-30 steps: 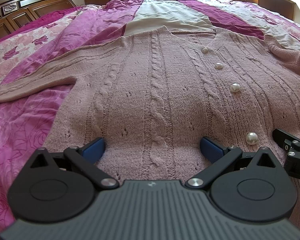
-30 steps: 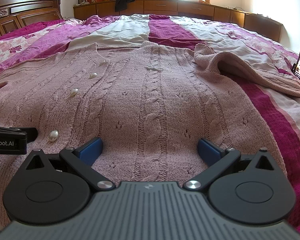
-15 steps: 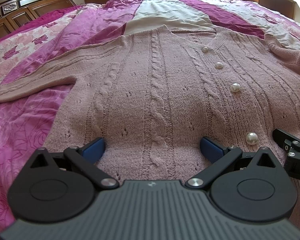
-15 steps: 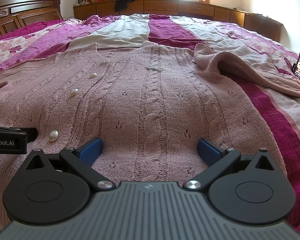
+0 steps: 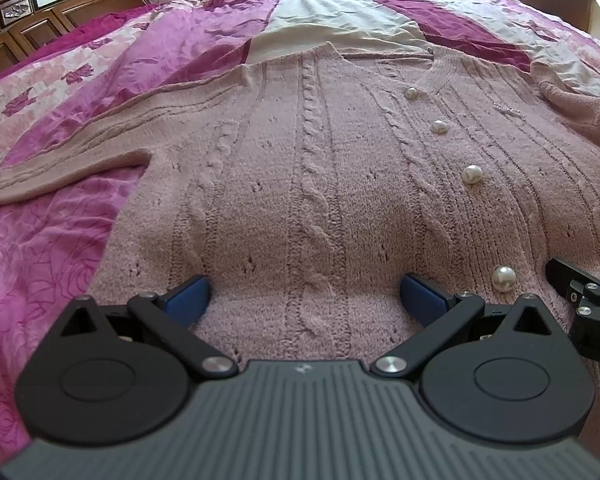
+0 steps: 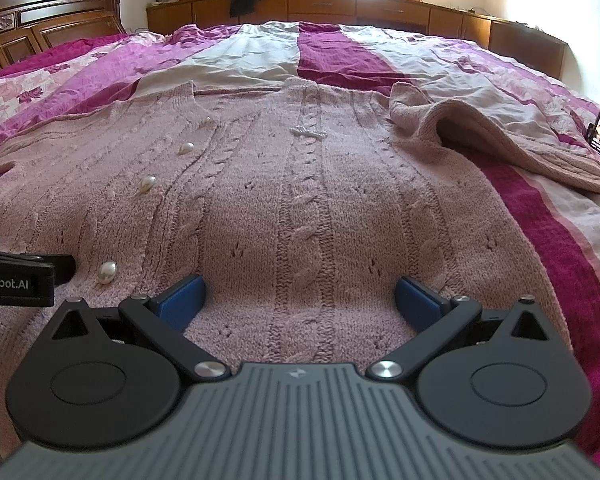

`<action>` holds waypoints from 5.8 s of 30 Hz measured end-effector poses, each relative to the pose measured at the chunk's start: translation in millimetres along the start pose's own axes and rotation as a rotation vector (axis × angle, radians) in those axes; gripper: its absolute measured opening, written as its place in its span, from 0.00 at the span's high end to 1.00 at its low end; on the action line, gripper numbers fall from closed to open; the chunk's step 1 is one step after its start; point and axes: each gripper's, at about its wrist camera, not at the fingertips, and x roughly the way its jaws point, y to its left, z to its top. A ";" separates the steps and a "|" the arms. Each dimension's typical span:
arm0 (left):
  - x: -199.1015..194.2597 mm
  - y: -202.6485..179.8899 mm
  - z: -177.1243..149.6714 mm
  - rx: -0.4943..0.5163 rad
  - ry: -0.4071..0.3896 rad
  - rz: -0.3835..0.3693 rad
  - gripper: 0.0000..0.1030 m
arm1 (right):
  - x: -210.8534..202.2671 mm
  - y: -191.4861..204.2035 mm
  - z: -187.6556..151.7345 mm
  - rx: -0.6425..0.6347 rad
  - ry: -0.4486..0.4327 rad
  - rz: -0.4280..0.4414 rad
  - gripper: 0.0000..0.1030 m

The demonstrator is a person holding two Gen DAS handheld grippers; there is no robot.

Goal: Fold small clothes

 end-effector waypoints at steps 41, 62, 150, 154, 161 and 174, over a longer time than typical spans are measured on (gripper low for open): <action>-15.2 9.6 33.7 -0.093 0.099 -0.012 0.00 | -25.1 -249.5 32.3 0.712 -0.128 0.256 0.00; -18.4 18.7 37.9 -0.095 0.079 0.045 0.00 | 15.0 -347.2 44.4 0.880 -0.311 0.063 0.92; -33.8 69.1 50.2 -0.063 -0.052 -0.004 0.00 | 0.6 0.3 91.4 0.323 -0.042 0.519 0.24; -33.3 55.3 54.8 -0.041 -0.058 -0.028 0.00 | -8.4 -30.8 83.7 0.361 -0.107 0.426 0.23; -32.2 25.5 63.0 0.032 -0.086 -0.061 0.00 | -8.4 -76.2 68.4 0.472 -0.154 0.316 0.23; -7.7 -54.4 82.5 0.243 -0.154 -0.118 0.01 | 13.8 -97.6 41.6 0.549 -0.171 0.257 0.23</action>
